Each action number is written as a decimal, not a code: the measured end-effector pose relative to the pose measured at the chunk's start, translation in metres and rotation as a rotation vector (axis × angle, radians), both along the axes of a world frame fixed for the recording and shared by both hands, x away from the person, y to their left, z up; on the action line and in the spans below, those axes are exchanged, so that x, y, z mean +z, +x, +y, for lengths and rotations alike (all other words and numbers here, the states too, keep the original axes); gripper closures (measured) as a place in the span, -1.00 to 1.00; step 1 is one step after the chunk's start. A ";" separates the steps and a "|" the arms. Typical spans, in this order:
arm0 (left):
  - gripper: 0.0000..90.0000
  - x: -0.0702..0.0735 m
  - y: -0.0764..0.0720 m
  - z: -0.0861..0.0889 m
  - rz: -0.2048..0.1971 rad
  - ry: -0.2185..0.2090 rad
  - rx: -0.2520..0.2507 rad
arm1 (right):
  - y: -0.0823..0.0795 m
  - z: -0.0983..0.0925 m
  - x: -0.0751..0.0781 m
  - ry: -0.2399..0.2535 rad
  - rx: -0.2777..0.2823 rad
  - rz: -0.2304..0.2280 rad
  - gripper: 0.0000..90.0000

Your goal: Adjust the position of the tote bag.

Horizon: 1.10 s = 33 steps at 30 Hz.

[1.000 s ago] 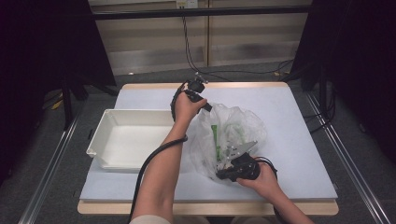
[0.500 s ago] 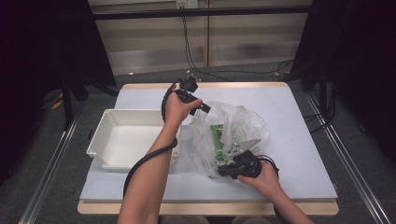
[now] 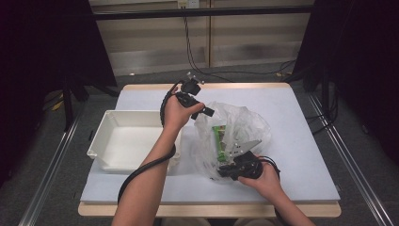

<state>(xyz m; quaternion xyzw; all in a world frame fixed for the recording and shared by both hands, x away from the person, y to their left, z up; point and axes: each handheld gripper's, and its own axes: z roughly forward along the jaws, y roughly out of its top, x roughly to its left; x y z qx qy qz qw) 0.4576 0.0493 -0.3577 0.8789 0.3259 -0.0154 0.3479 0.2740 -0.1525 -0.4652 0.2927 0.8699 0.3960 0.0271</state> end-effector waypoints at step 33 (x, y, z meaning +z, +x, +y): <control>0.77 0.030 -0.015 -0.001 -0.004 -0.038 0.002 | 0.001 0.003 -0.001 -0.014 -0.006 0.002 0.95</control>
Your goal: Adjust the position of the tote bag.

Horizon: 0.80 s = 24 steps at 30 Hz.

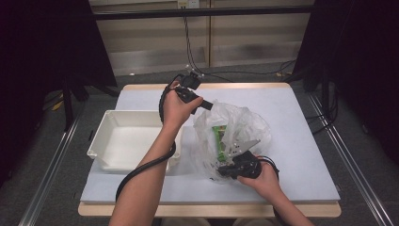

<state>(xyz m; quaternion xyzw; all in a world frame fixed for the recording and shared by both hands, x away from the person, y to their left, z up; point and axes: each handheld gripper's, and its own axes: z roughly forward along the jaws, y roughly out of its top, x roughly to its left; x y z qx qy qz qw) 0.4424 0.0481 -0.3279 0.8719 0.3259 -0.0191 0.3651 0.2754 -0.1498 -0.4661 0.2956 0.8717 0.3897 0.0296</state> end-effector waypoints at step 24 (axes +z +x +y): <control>1.00 -0.039 -0.042 -0.014 0.110 -0.062 -0.045 | 0.000 0.000 0.004 0.010 -0.025 0.002 0.76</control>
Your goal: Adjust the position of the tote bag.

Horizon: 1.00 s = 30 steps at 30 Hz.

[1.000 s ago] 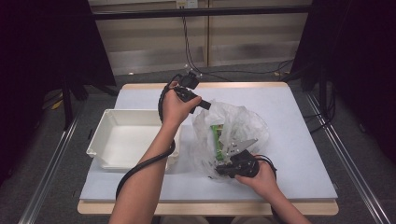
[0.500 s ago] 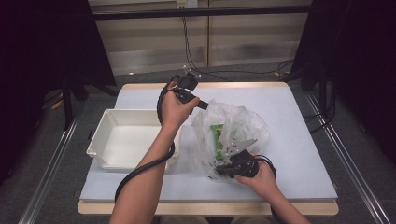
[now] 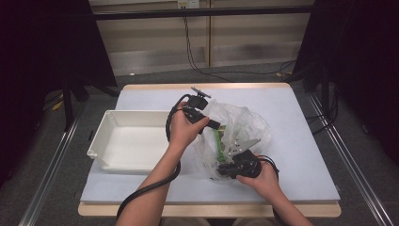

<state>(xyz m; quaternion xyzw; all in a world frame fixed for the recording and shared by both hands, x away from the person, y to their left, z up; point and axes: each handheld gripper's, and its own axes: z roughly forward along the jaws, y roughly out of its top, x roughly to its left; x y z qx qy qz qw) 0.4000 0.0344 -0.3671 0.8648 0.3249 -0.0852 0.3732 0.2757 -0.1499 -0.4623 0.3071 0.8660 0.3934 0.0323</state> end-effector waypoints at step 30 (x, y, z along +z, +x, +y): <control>1.00 -0.065 -0.039 0.004 0.024 0.042 -0.030 | 0.007 -0.025 0.002 -0.005 -0.156 -0.027 0.75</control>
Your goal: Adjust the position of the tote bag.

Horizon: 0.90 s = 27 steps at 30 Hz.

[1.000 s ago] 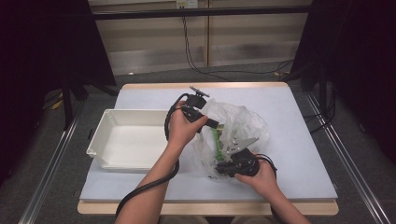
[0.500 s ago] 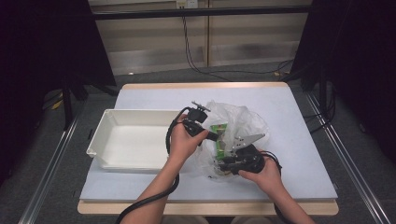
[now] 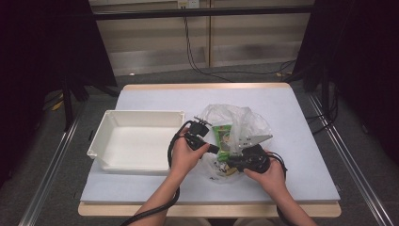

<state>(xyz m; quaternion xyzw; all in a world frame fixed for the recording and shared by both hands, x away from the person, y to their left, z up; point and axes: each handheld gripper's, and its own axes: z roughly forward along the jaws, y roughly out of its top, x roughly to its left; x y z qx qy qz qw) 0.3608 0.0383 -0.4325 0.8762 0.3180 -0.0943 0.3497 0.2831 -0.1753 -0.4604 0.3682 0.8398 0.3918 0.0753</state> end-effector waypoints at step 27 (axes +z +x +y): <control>1.00 -0.043 -0.015 -0.003 0.021 0.018 -0.043 | -0.004 -0.059 -0.015 -0.069 -0.169 0.076 1.00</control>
